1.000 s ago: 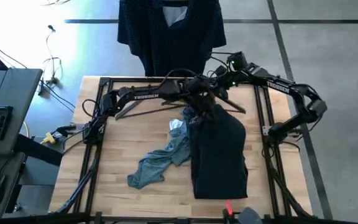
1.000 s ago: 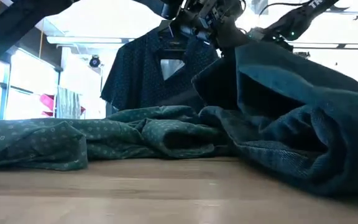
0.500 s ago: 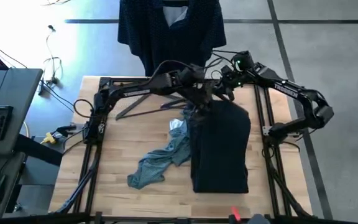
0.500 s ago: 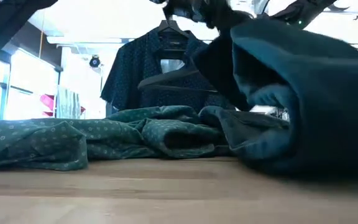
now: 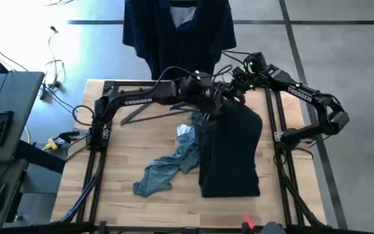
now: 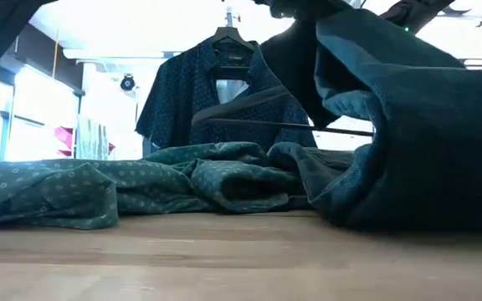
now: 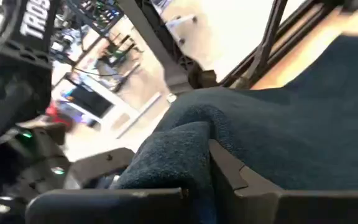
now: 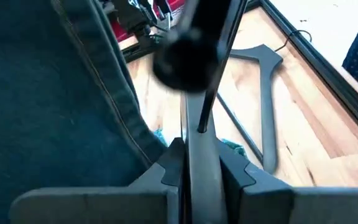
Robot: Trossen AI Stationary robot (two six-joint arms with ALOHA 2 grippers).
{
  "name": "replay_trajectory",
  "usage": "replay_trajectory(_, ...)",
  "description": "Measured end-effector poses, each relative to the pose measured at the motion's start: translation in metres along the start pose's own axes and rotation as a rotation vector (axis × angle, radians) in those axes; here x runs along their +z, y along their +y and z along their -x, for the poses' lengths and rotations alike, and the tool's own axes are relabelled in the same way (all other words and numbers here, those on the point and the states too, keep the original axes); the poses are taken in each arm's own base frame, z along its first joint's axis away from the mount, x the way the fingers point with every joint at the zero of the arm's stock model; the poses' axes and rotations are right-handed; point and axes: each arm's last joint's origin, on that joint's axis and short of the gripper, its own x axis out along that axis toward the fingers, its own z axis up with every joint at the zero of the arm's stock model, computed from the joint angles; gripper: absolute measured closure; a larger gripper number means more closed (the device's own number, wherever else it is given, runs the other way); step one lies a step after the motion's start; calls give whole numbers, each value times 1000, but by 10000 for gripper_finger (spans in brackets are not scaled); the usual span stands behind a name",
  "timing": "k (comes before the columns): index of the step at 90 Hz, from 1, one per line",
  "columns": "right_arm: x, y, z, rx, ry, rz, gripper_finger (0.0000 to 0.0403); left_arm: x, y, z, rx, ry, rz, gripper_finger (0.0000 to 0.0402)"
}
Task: Hang clothes
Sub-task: Insert the hanger into the blue pants
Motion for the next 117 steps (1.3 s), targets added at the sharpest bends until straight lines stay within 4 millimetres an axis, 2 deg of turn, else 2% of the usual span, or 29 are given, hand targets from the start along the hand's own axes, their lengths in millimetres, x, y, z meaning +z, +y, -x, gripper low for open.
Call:
replay_trajectory(15,-1,-1,1,-3,1,-36,379,5,-2,-1,40,36,-64,401)
replay_trajectory(25,-2,1,3,-1,14,-61,379,0,-2,0,31,63,108,401)
replay_trajectory(39,-5,1,7,8,23,-81,379,-29,-4,1,-142,70,472,401)
replay_trajectory(48,-9,0,9,88,12,-116,379,-54,-15,-5,-282,39,631,401)
replay_trajectory(68,-33,-3,3,169,44,-238,379,-85,-43,-11,-492,-23,695,401)
replay_trajectory(80,-33,-2,1,162,46,-241,379,-98,-63,-15,-543,50,758,397)
replay_trajectory(98,-30,-5,0,75,38,-226,379,-103,-67,-16,-530,89,831,345)
replay_trajectory(107,-28,-4,-2,74,32,-217,379,-104,-60,-17,-493,55,880,305)
replay_trajectory(117,-27,0,-7,92,34,-194,379,-96,-45,-21,-414,-73,912,274)
